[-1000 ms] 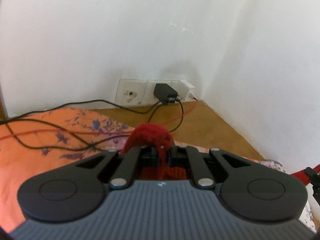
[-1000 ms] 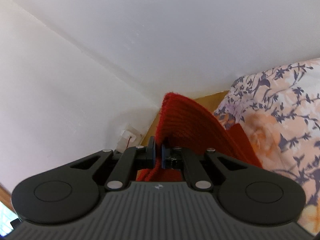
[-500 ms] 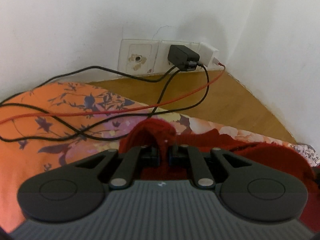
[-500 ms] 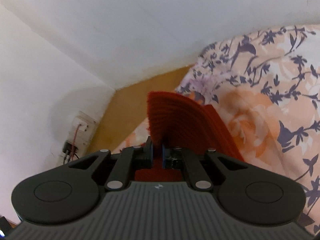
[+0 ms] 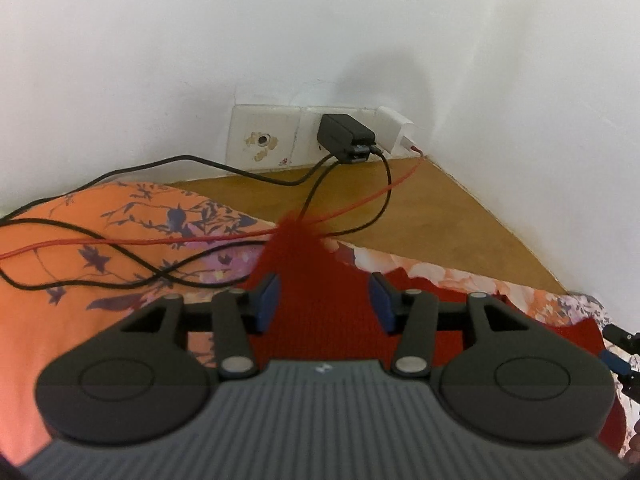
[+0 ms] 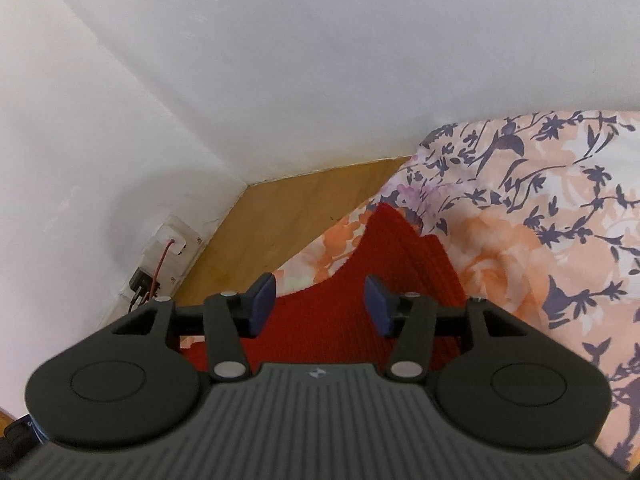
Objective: Fold small clothes
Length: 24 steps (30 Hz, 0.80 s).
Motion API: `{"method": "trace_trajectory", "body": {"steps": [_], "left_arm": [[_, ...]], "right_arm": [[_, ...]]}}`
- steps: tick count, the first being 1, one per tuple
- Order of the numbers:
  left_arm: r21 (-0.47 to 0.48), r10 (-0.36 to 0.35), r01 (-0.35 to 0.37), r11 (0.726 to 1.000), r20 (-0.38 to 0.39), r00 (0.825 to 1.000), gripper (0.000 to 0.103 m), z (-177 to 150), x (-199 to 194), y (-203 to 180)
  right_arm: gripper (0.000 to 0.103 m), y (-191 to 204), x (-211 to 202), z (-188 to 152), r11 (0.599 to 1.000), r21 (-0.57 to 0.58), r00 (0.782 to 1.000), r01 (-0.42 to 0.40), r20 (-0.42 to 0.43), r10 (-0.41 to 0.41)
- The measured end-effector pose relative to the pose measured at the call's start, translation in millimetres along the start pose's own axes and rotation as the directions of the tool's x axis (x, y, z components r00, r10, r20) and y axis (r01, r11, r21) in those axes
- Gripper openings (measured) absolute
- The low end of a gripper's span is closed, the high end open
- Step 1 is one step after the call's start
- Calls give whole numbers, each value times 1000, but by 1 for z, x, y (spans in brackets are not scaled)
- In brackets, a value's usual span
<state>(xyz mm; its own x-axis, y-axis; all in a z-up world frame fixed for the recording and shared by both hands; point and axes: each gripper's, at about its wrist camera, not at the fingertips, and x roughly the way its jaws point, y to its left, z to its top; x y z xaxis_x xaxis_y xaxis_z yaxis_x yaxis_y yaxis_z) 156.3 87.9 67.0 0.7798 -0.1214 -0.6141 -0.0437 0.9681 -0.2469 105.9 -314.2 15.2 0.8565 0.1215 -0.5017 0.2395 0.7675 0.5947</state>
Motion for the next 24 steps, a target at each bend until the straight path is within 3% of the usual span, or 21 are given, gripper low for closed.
{"method": "trace_trajectory", "body": {"steps": [7, 24], "left_arm": [[27, 12, -11, 1000, -34, 999, 51, -8, -12, -3], [52, -6, 15, 999, -167, 986, 51, -46, -46, -20]], "right_arm": [[62, -1, -23, -7, 1000, -27, 1000, 10, -4, -11], [92, -34, -81, -20, 999, -5, 998, -46, -48, 45]]}}
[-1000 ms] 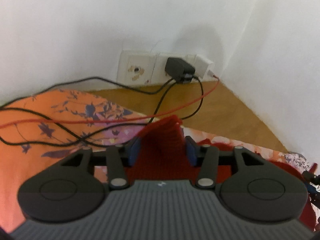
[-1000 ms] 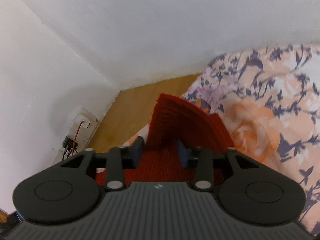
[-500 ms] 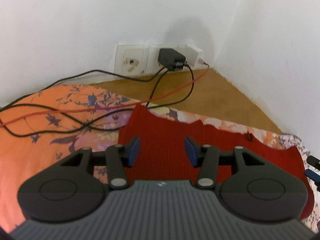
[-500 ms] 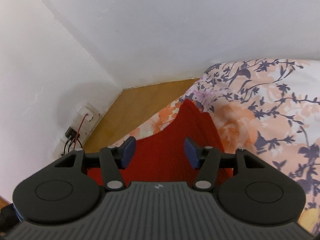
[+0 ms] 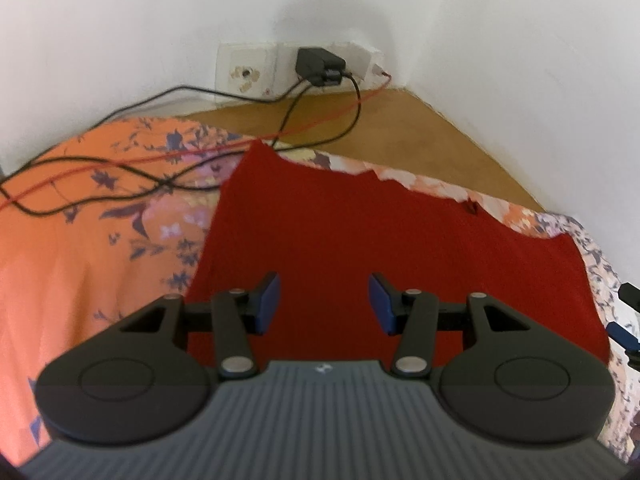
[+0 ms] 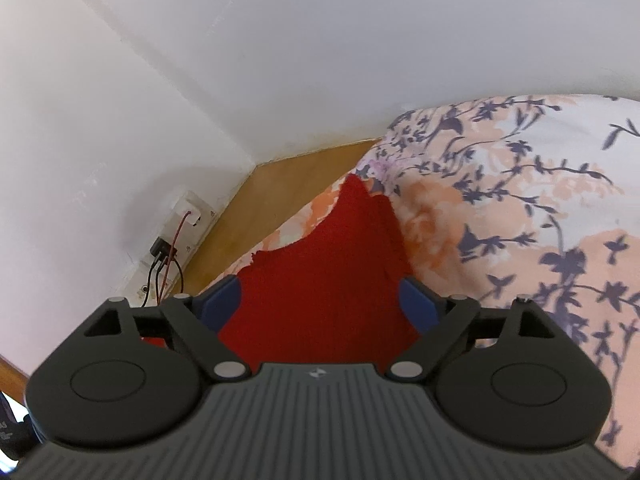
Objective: Fold small clothes
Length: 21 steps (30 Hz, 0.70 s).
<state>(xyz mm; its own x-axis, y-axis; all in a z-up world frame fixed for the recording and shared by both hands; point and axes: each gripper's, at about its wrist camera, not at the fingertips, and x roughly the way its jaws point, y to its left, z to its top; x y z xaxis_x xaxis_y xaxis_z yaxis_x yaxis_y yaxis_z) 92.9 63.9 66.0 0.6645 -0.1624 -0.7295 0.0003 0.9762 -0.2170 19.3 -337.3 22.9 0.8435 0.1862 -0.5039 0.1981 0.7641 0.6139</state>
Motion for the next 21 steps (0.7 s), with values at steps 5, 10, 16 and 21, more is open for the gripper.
{"method": "trace_trajectory", "body": {"steps": [5, 10, 16, 21], "left_arm": [[10, -7, 7, 1000, -18, 1000, 51, -10, -6, -5], [17, -12, 13, 1000, -37, 999, 51, -16, -8, -11], [38, -15, 17, 999, -61, 998, 51, -25, -8, -20], [49, -12, 16, 999, -71, 997, 51, -29, -6, -27]], "right_arm": [[92, -12, -9, -1, 1000, -8, 1000, 28, -7, -28], [94, -20, -10, -2, 1000, -11, 999, 19, -47, -20], [94, -24, -7, -4, 1000, -19, 995, -6, -101, 4], [94, -28, -3, -4, 999, -24, 990, -29, -139, 25]]}}
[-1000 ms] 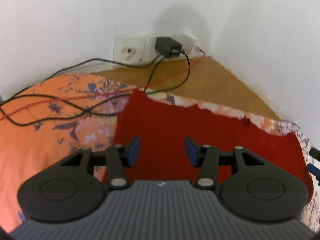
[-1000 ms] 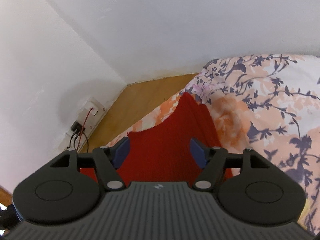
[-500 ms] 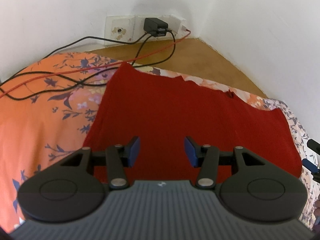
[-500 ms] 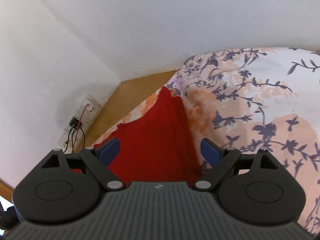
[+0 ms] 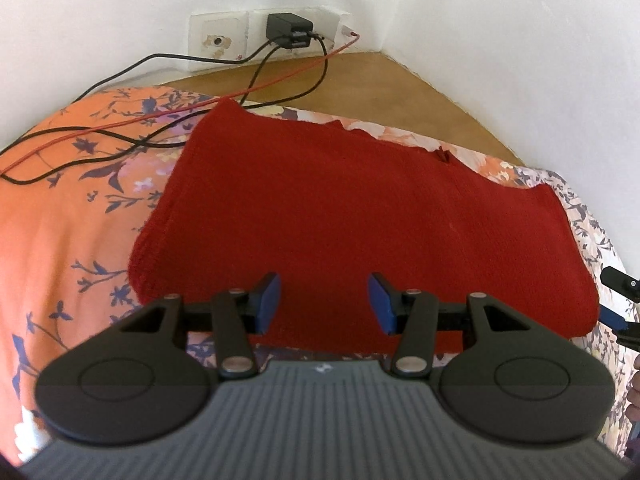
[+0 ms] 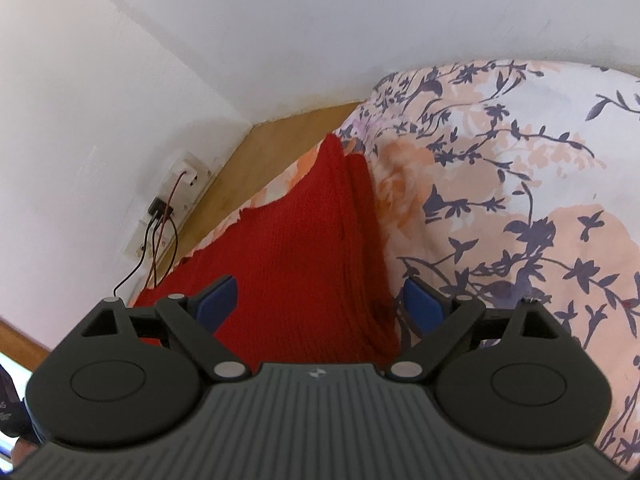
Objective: Fold small clothes
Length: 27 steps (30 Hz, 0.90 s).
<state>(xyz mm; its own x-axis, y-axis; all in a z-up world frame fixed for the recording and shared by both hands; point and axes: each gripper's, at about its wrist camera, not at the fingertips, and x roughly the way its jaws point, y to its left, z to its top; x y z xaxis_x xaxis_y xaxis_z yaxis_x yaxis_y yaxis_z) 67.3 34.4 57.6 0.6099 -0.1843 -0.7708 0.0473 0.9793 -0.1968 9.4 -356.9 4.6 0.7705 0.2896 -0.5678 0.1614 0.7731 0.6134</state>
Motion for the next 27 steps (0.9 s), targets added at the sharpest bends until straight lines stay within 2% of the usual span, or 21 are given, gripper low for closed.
{"method": "trace_trajectory", "body": {"steps": [14, 19, 27], "left_arm": [[29, -2, 2, 1000, -16, 1000, 51, -5, 0, -11], [36, 6, -6, 999, -23, 1000, 51, -7, 1, -14], [48, 24, -23, 999, -32, 999, 51, -9, 4, -18]], "right_arm": [[94, -8, 18, 2, 999, -24, 996, -36, -77, 34], [94, -16, 34, 2, 996, 18, 986, -90, -138, 92], [95, -21, 46, 7, 990, 7, 979, -142, -145, 142]]}}
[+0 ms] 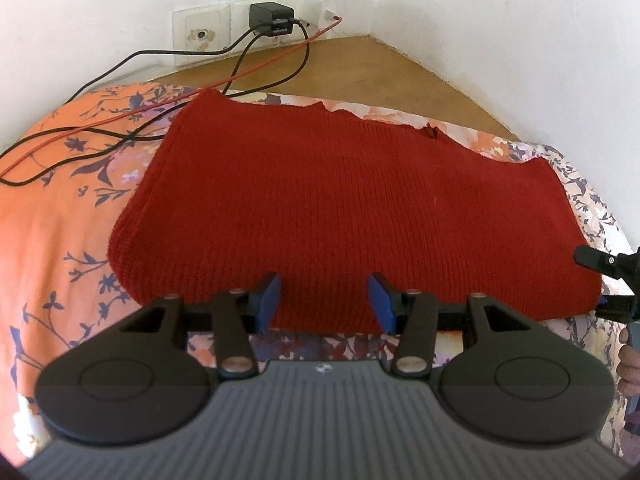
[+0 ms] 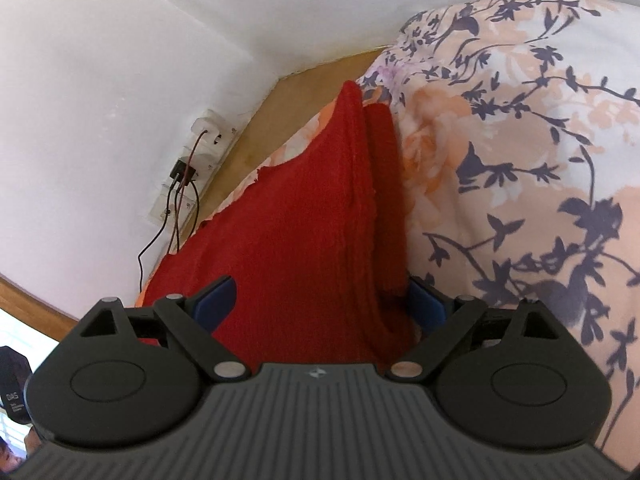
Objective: Fold small clothes
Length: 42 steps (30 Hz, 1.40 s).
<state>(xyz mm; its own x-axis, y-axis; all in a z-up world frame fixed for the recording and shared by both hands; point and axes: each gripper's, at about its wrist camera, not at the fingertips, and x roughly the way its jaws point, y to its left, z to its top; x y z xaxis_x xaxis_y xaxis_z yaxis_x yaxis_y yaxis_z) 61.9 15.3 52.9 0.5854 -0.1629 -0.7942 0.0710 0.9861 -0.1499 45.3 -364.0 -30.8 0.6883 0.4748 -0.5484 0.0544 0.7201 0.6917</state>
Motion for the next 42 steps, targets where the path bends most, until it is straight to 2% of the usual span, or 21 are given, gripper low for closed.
{"method": "trace_trajectory", "body": {"steps": [4, 10, 13, 15, 18, 24, 31, 42], "left_arm": [[6, 2, -2, 1000, -8, 1000, 51, -1, 2, -3], [11, 22, -22, 1000, -16, 1000, 51, -1, 5, -6], [11, 31, -31, 999, -21, 999, 51, -1, 6, -7], [12, 39, -38, 999, -24, 999, 51, -2, 7, -8], [9, 48, -48, 999, -25, 999, 51, -2, 6, -10], [-11, 58, -58, 998, -25, 998, 51, -4, 3, -10], [-16, 63, -63, 998, -7, 998, 51, -7, -1, -9], [13, 0, 0, 1000, 21, 1000, 51, 7, -11, 16]], "right_arm": [[95, -3, 9, 7, 999, 5, 999, -45, -7, 45], [81, -2, 24, 8, 993, 15, 993, -114, -13, 114], [68, -6, 26, 9, 990, 50, 991, -132, 12, 132], [48, -11, 25, 10, 987, 69, 989, -144, 28, 142], [42, -14, 24, 10, 982, 80, 984, -173, 43, 170], [40, -5, 18, 14, 977, 55, 977, -207, 68, 204], [39, 22, 12, 23, 977, -18, 975, -211, 75, 211], [37, 105, 6, 22, 979, -151, 983, -137, 97, 153]]}}
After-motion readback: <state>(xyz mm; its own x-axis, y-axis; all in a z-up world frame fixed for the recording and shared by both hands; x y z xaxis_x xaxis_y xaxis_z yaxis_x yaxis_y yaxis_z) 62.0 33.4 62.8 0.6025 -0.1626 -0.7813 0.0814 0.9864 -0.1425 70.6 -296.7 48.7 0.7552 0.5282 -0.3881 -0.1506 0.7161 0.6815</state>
